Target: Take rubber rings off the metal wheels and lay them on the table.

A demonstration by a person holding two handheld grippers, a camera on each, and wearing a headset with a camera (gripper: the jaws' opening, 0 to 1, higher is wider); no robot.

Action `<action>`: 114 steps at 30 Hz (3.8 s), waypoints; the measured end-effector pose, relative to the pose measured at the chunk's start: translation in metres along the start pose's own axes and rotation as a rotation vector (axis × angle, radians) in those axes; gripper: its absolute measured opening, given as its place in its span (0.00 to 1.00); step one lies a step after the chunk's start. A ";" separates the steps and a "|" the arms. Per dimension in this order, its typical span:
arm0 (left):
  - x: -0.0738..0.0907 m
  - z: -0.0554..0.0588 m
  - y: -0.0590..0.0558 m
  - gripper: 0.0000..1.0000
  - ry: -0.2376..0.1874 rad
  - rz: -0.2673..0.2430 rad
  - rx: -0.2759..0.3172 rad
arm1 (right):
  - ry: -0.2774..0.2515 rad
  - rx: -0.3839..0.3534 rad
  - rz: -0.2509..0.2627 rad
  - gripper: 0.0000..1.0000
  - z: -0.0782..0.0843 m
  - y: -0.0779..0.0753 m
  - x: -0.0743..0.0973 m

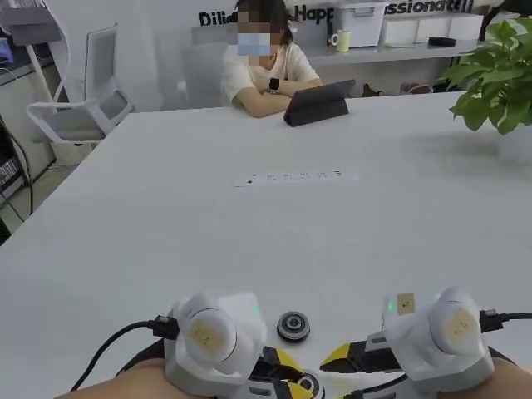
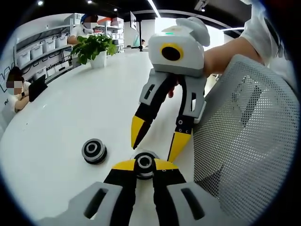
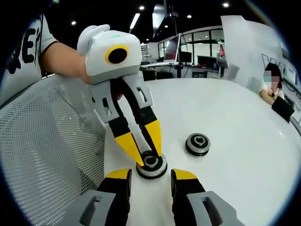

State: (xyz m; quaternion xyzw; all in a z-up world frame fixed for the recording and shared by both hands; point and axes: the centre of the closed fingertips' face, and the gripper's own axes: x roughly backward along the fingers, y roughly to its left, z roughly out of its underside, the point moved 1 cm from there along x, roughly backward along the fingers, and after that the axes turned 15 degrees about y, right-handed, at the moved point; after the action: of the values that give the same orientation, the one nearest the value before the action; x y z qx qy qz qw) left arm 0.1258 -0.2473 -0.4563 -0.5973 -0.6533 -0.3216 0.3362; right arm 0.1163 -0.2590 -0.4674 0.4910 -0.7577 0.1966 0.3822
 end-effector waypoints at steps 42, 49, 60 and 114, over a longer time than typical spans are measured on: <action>0.001 0.001 0.000 0.07 -0.019 -0.020 0.023 | -0.009 -0.110 -0.016 0.03 0.010 0.000 0.001; 0.001 0.001 0.000 0.07 -0.020 -0.022 0.024 | -0.031 -0.192 -0.031 0.00 0.010 -0.003 0.004; 0.001 0.001 0.001 0.07 -0.020 -0.023 0.030 | -0.174 -0.487 -0.104 0.00 0.006 -0.013 0.012; -0.001 0.000 -0.001 0.07 -0.006 -0.027 0.025 | -0.204 -0.496 -0.180 0.00 -0.004 0.001 0.011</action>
State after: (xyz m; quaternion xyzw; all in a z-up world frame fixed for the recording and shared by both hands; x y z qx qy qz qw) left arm 0.1244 -0.2477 -0.4568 -0.5851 -0.6662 -0.3163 0.3373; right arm 0.1147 -0.2629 -0.4560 0.4651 -0.7705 -0.0803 0.4284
